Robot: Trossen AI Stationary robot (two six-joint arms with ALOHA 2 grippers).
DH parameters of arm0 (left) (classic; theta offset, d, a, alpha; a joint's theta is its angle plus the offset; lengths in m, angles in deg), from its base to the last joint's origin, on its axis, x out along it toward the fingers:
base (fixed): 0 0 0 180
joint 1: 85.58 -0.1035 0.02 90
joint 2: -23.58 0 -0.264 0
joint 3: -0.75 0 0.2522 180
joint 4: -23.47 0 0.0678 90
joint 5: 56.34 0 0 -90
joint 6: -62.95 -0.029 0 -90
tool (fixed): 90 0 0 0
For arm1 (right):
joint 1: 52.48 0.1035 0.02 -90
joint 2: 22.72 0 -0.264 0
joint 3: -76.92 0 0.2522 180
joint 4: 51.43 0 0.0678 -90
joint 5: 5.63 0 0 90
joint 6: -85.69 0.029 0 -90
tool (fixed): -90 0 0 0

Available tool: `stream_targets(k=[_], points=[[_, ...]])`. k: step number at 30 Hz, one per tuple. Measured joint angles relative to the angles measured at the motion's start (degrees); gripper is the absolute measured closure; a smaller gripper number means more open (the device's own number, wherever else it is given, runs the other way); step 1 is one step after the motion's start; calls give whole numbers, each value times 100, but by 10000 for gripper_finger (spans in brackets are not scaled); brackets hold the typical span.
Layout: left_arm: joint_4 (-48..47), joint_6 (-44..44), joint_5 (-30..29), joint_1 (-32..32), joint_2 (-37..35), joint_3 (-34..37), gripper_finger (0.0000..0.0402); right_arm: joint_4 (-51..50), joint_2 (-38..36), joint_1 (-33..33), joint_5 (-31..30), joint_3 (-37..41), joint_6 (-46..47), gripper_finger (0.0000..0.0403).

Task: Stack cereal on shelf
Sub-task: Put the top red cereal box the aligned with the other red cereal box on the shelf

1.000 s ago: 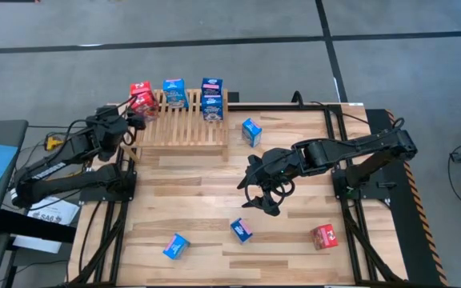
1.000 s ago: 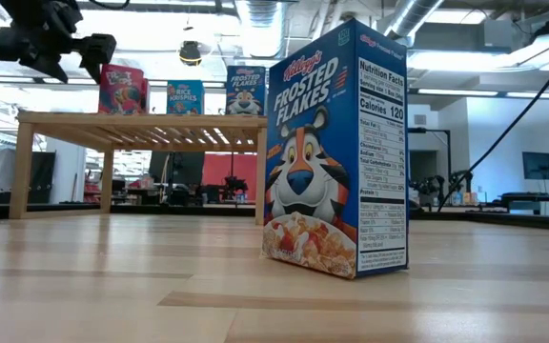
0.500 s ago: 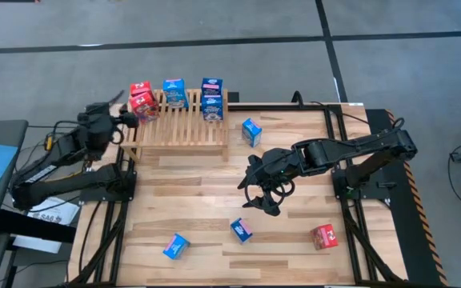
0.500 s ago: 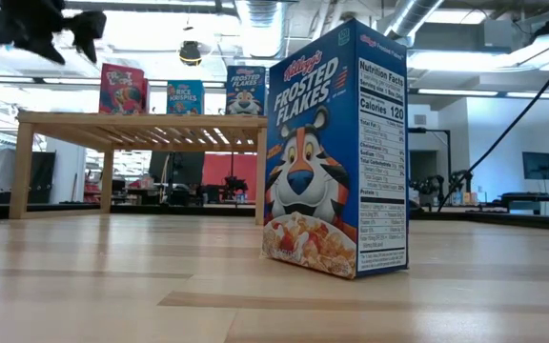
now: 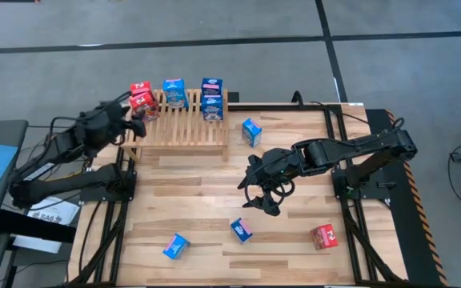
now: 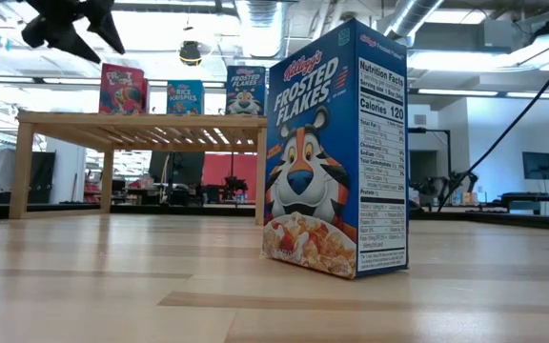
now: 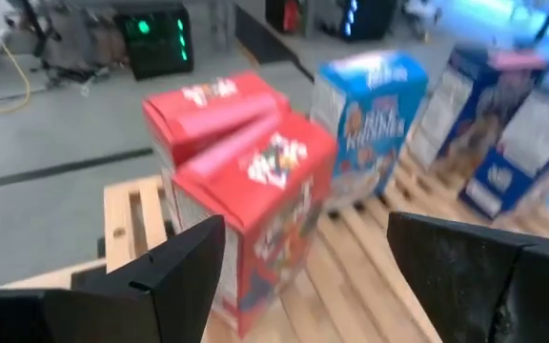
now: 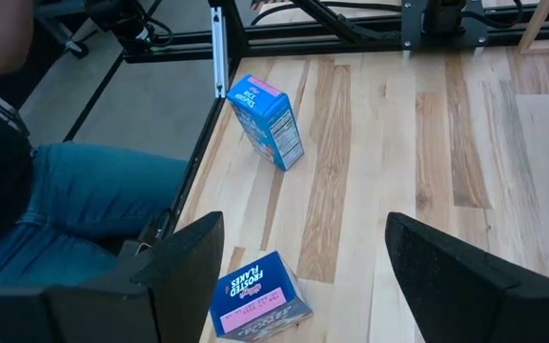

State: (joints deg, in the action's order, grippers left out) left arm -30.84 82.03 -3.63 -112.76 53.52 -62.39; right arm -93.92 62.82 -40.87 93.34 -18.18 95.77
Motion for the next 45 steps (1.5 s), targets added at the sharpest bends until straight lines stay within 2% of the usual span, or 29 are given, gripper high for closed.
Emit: stream_targets(k=[6, 11, 17, 25, 35, 37, 42, 45], points=[[-310, 38, 78, 0, 43, 0, 118, -4, 0, 0, 0, 0, 0, 85], [-454, 56, -238, 0, 47, 0, 118, -7, 0, 1, 0, 2, -2, 85], [-698, 155, -272, 0, 122, 0, 118, -6, 0, -1, 0, 0, -2, 85], [-910, 159, -795, -2, 190, 0, 118, -4, 0, 1, 0, 1, -2, 85], [-958, 164, -1117, -2, 192, 0, 118, -20, 0, 0, 0, 2, -2, 85], [-960, 168, -1046, -2, 190, 0, 118, -46, 0, -1, 0, 2, -2, 85], [-953, 441, -436, 0, 98, 0, 118, -111, 0, 1, 0, 2, 0, 85], [-973, 650, -384, -2, 16, 0, 118, -114, 0, 1, 0, 2, 0, 85]])
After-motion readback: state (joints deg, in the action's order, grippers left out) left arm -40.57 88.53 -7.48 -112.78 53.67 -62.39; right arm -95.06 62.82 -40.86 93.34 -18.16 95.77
